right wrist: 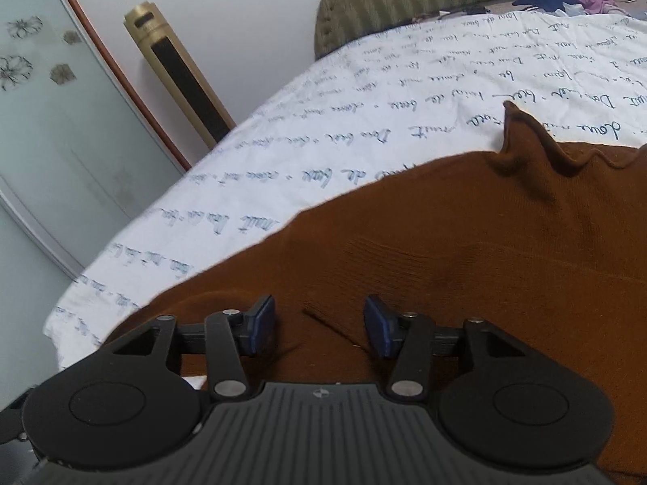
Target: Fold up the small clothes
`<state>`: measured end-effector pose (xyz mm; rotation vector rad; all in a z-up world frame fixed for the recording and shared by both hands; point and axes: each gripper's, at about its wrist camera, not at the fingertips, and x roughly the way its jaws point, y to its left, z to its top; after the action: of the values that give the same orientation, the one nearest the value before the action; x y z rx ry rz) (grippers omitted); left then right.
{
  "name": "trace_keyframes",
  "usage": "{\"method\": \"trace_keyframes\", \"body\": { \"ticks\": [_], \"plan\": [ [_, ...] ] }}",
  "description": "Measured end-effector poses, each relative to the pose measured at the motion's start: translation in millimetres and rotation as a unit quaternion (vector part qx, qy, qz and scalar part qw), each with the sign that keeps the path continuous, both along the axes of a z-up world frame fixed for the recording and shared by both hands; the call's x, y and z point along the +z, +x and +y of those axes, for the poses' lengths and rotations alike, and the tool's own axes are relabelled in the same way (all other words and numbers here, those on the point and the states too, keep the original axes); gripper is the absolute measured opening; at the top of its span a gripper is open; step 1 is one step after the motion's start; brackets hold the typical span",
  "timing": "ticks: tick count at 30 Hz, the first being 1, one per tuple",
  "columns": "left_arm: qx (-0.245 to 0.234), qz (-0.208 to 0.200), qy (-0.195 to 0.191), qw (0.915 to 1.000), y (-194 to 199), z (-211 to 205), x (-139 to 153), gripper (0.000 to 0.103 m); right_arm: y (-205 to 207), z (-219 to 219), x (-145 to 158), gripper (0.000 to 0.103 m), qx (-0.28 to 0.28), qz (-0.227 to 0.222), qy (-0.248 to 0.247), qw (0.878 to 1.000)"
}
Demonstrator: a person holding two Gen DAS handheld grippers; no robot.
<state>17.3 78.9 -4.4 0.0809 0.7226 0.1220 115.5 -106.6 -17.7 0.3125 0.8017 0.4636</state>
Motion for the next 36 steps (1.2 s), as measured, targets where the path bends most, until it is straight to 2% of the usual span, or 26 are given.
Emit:
{"method": "trace_keyframes", "body": {
  "ticks": [3,11,14,16,23,25,26,27,28,29,30,31,32,33,34,36],
  "plan": [
    [0.001,0.001,-0.001,1.0000,-0.1,0.4,0.5,0.103,-1.1,2.2,-3.8,0.062,-0.001,0.002,-0.028,1.000],
    [0.002,0.003,-0.001,1.0000,-0.9,5.9,4.8,0.103,-15.9,0.7,4.0,0.063,-0.005,-0.019,-0.033,0.999],
    [-0.004,-0.001,0.012,0.9999,-9.9,15.3,12.1,0.103,-26.6,-1.4,8.0,0.066,-0.002,-0.030,-0.036,0.999],
    [-0.001,-0.007,0.032,0.9995,-19.5,29.1,17.3,0.103,-34.3,-4.1,10.4,0.072,0.001,-0.036,-0.034,0.999],
    [0.030,-0.014,0.106,0.9938,-39.0,94.3,19.4,0.103,-56.0,-9.6,18.0,0.079,0.010,-0.053,-0.025,0.998],
    [0.030,-0.004,0.108,0.9937,-36.2,110.1,15.2,0.103,-59.2,-9.4,18.6,0.079,0.011,-0.054,-0.021,0.998],
    [0.027,-0.002,0.094,0.9952,-35.7,118.7,14.6,0.102,-60.4,-8.8,18.7,0.079,0.012,-0.054,-0.019,0.998],
    [0.024,-0.001,0.073,0.9970,-35.5,126.8,14.3,0.096,-62.0,-7.9,18.6,0.080,0.012,-0.054,-0.019,0.998],
    [0.021,0.005,0.043,0.9988,-34.4,135.8,14.0,0.085,-63.3,-7.5,18.6,0.080,0.014,-0.054,-0.019,0.998],
    [0.021,0.016,0.022,0.9994,-33.8,141.7,12.2,0.053,-64.6,-7.1,18.6,0.081,0.015,-0.054,-0.020,0.998],
    [0.024,0.038,-0.001,0.9990,-30.0,147.9,8.6,0.037,-65.5,-6.5,18.6,0.083,0.016,-0.055,-0.021,0.998],
    [0.024,0.058,-0.021,0.9978,-26.0,153.0,4.2,0.036,-66.7,-6.4,18.4,0.085,0.016,-0.055,-0.022,0.998],
    [0.021,0.060,-0.030,0.9976,-26.3,154.5,0.3,0.030,-67.8,-6.7,18.4,0.085,0.016,-0.055,-0.022,0.998],
    [0.018,0.057,-0.026,0.9978,-27.9,153.4,-2.0,0.018,-69.3,-6.8,18.1,0.085,0.016,-0.056,-0.022,0.998],
    [0.018,0.055,-0.013,0.9983,-29.6,149.9,-3.5,0.012,-70.5,-7.7,18.2,0.086,0.015,-0.057,-0.023,0.998],
    [0.023,0.050,-0.005,0.9985,-31.5,146.6,-2.8,0.007,-72.2,-9.8,18.0,0.086,0.011,-0.056,-0.024,0.998]
  ]
}}
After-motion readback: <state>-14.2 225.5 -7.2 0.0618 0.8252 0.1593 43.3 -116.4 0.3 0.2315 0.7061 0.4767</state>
